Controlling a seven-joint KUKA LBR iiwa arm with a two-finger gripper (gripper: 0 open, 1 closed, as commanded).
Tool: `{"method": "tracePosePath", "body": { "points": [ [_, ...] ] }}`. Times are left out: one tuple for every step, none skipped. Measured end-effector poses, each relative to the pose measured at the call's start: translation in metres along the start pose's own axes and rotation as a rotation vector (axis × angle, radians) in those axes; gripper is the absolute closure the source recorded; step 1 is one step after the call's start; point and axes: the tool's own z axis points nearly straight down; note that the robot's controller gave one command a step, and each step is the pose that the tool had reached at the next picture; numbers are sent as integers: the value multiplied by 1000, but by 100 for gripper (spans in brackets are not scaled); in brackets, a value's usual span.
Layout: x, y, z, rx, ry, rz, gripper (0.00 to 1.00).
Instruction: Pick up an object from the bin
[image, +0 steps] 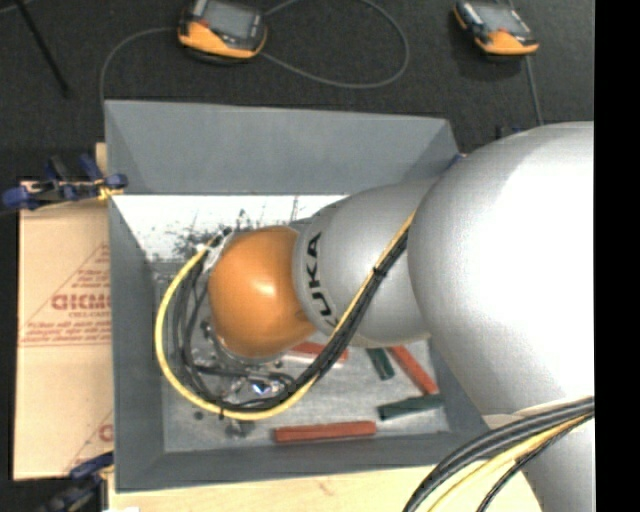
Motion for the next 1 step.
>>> {"method": "tracePosePath", "body": {
  "points": [
    [-44,-98,-49,-1,-5,-152,0]
  ]
}}
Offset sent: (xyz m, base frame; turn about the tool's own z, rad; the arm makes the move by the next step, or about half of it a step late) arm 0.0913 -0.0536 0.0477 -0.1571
